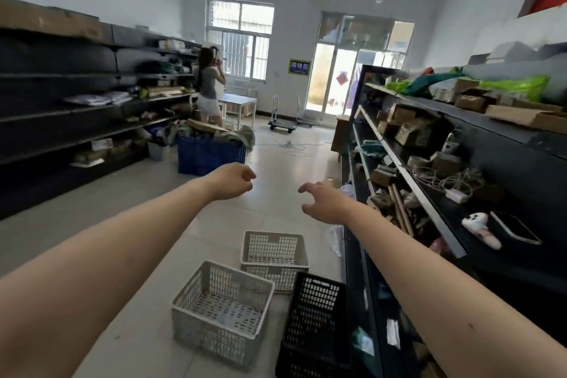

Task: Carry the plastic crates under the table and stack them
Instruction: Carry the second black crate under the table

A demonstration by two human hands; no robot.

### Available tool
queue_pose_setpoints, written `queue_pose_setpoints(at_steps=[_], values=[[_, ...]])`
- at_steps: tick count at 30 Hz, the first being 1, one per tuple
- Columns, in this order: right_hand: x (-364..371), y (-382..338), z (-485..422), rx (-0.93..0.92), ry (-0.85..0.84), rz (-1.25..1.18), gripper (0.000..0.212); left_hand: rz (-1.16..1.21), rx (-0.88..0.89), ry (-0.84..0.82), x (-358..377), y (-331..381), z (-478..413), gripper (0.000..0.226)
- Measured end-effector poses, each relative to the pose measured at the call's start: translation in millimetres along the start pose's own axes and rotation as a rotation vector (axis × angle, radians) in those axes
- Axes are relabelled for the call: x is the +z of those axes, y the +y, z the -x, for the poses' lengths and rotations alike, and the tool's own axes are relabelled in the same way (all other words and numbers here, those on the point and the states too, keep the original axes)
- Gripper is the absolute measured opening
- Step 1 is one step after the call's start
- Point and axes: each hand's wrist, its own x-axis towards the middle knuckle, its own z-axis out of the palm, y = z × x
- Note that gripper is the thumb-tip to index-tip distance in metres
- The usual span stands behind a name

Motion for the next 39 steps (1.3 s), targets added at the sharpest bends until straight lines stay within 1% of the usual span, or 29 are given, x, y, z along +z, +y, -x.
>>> queue_pose_setpoints(at_steps=[4, 9, 12, 16, 20, 24, 28, 31, 35, 37, 39], values=[[30, 8, -77, 0.017, -0.077, 0.014, 0.055, -0.014, -0.031, -0.037, 12, -45, -54, 0.043], [65, 40, -176, 0.043, -0.168, 0.003, 0.053, -0.037, -0.08, -0.121, 42, -89, -141, 0.045], [84, 73, -221, 0.105, -0.217, -0.006, 0.052, -0.065, -0.079, -0.171, 57, -104, -196, 0.046], [118, 130, -262, 0.239, -0.306, -0.053, 0.051, -0.044, -0.054, -0.244, 83, -117, -276, 0.045], [156, 189, -281, 0.411, -0.361, -0.134, 0.052, -0.076, 0.007, -0.356, 124, -119, -355, 0.044], [185, 247, -283, 0.601, -0.38, -0.222, 0.054, -0.108, 0.122, -0.502, 177, -109, -444, 0.045], [219, 298, -269, 0.853, -0.368, -0.308, 0.055, -0.132, 0.278, -0.623, 235, -86, -521, 0.045], [254, 321, -258, 1.031, -0.364, -0.354, 0.053, -0.172, 0.364, -0.732, 284, -78, -568, 0.045], [309, 327, -247, 1.141, -0.373, -0.476, 0.054, -0.232, 0.398, -0.825, 367, -72, -611, 0.045], [335, 329, -248, 1.169, -0.326, -0.539, 0.054, -0.222, 0.389, -0.877, 410, -65, -621, 0.044], [364, 336, -253, 1.207, -0.281, -0.567, 0.053, -0.174, 0.333, -0.939, 458, -59, -631, 0.042]])
